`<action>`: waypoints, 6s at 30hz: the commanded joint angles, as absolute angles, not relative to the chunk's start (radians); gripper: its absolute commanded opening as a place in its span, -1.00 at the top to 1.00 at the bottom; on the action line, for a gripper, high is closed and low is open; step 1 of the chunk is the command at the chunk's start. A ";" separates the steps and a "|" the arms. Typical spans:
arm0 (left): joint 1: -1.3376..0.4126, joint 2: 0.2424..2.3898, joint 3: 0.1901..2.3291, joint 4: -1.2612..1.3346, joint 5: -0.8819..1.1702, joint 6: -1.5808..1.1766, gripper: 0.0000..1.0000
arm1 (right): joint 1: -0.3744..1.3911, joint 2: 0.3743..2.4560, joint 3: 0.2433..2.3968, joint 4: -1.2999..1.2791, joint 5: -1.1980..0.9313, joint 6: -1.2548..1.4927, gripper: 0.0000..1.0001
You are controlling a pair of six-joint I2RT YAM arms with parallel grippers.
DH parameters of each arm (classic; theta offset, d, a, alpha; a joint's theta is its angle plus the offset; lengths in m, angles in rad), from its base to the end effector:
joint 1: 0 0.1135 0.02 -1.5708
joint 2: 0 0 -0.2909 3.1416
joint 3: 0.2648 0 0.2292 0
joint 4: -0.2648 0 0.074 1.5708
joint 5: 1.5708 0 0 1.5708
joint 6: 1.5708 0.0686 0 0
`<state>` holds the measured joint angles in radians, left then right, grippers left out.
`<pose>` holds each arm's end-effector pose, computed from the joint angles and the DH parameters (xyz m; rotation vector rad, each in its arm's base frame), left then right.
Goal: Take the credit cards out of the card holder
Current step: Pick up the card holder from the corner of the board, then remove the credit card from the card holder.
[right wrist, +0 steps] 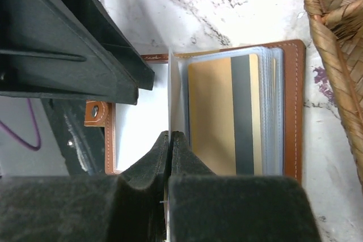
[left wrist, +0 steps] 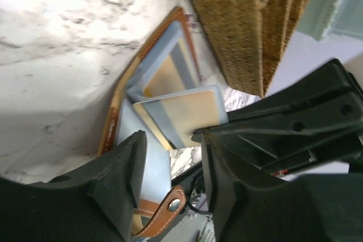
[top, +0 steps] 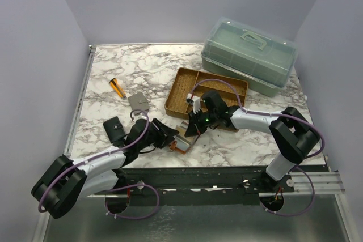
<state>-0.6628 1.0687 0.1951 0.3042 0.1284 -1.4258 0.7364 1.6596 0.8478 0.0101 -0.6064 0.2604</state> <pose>0.1425 -0.1224 0.1608 -0.8348 2.3132 -1.2421 0.2199 0.2521 0.1904 -0.8959 2.3520 1.1692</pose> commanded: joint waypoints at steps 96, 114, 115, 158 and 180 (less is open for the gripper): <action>-0.614 0.819 0.210 0.520 0.393 -1.154 1.00 | 0.464 1.597 0.797 0.415 -1.425 0.494 -0.29; -0.528 0.778 0.376 0.411 0.728 -0.888 1.00 | 0.427 1.633 0.837 0.182 -1.377 0.279 -0.65; -0.528 0.784 0.383 0.420 0.743 -0.885 1.00 | 0.429 1.634 0.838 0.183 -1.377 0.279 -0.66; -0.442 0.859 0.512 0.343 0.920 -0.768 1.00 | 0.436 1.569 0.675 1.042 -1.572 0.894 1.00; -0.343 0.821 0.595 0.151 0.850 -0.670 1.00 | 0.322 1.492 0.968 -0.195 -1.305 -0.070 1.00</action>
